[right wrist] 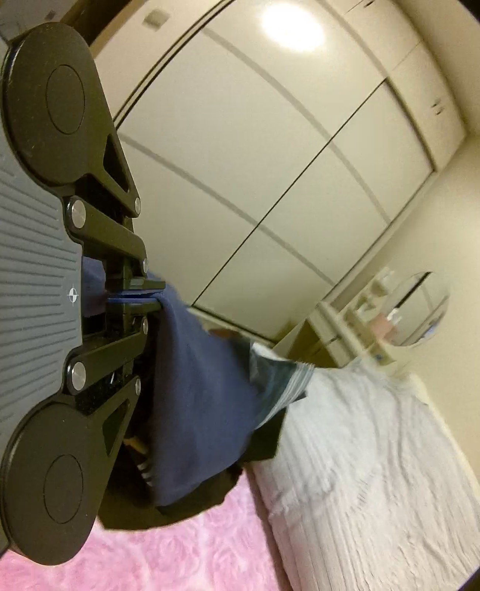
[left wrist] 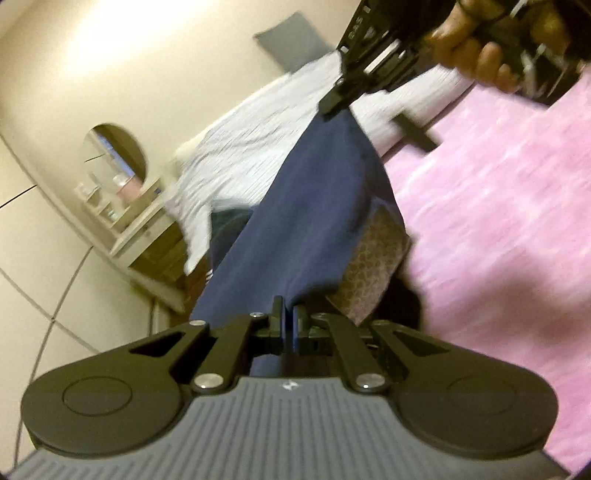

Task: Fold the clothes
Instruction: 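Lift the navy shirt with both grippers and carry it toward the bed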

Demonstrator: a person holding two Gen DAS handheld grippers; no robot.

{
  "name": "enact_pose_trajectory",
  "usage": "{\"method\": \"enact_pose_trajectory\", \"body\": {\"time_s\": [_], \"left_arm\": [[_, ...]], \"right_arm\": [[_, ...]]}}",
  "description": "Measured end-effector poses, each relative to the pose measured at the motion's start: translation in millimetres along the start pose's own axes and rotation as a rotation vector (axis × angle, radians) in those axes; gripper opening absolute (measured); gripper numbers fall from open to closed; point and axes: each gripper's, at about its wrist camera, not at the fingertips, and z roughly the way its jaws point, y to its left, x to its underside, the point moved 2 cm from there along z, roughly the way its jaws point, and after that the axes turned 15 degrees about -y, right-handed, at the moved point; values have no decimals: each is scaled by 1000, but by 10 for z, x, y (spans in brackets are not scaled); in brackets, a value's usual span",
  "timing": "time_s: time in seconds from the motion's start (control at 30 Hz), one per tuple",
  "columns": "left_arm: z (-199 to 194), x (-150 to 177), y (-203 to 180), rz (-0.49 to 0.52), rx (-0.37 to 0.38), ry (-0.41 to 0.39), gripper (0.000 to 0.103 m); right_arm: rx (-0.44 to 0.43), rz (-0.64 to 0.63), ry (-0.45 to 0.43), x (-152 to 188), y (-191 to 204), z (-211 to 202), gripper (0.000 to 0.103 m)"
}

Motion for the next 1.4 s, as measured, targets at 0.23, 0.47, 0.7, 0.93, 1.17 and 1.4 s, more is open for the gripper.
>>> {"method": "enact_pose_trajectory", "body": {"time_s": [0.23, 0.47, 0.7, 0.93, 1.17, 1.4], "left_arm": [[-676, -891, -1000, -132, 217, -48, 2], [-849, -1805, -2305, -215, 494, -115, 2], [-1024, -2598, -3007, -241, 778, -320, 2], [-1477, -2632, -2800, -369, 795, -405, 2], [-1230, -1312, -2431, -636, 494, 25, 15], [-1403, -199, -2262, -672, 259, 330, 19]], "right_arm": [[92, 53, -32, -131, -199, -1866, 0], [274, 79, -130, -330, -458, -3894, 0], [486, -76, -326, -786, -96, -5393, 0], [500, -455, -196, -1101, 973, -4831, 0], [373, -562, 123, 51, 847, -2668, 9], [351, -424, 359, 1505, -64, -1943, 88]]}}
